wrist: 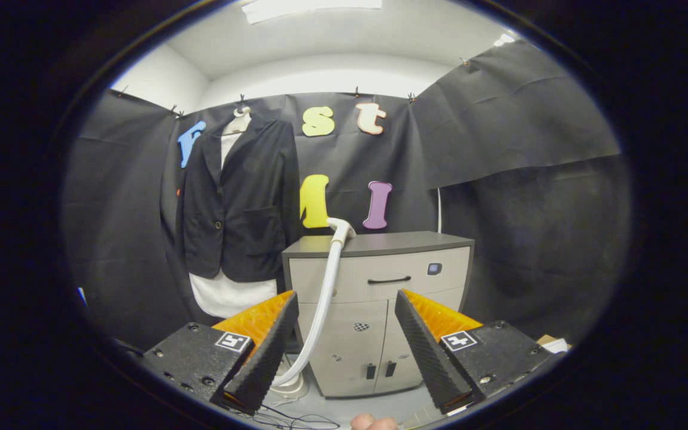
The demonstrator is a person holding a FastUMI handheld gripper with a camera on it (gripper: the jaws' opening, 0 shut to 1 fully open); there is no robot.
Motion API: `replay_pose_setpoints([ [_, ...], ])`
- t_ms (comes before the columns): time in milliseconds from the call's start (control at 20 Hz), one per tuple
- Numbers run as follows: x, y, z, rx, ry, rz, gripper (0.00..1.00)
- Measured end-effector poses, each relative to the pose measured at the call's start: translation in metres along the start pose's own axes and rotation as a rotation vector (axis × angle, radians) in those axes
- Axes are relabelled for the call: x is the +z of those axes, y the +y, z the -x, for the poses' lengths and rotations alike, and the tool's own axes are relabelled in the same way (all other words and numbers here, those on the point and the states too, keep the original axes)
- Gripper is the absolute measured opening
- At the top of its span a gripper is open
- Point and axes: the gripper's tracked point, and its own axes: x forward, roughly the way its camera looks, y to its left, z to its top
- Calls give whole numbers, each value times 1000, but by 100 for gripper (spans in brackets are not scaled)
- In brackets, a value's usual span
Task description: Iron the clothes twice with a garment steamer, once on the left side and once on the right side.
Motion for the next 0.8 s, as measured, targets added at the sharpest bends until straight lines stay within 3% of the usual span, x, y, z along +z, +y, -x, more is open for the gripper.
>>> replay_pose_setpoints([
  [400, -4, 12, -12, -16, 56, 10, 100],
  [800, 26, -6, -43, -134, 100, -8, 100],
])
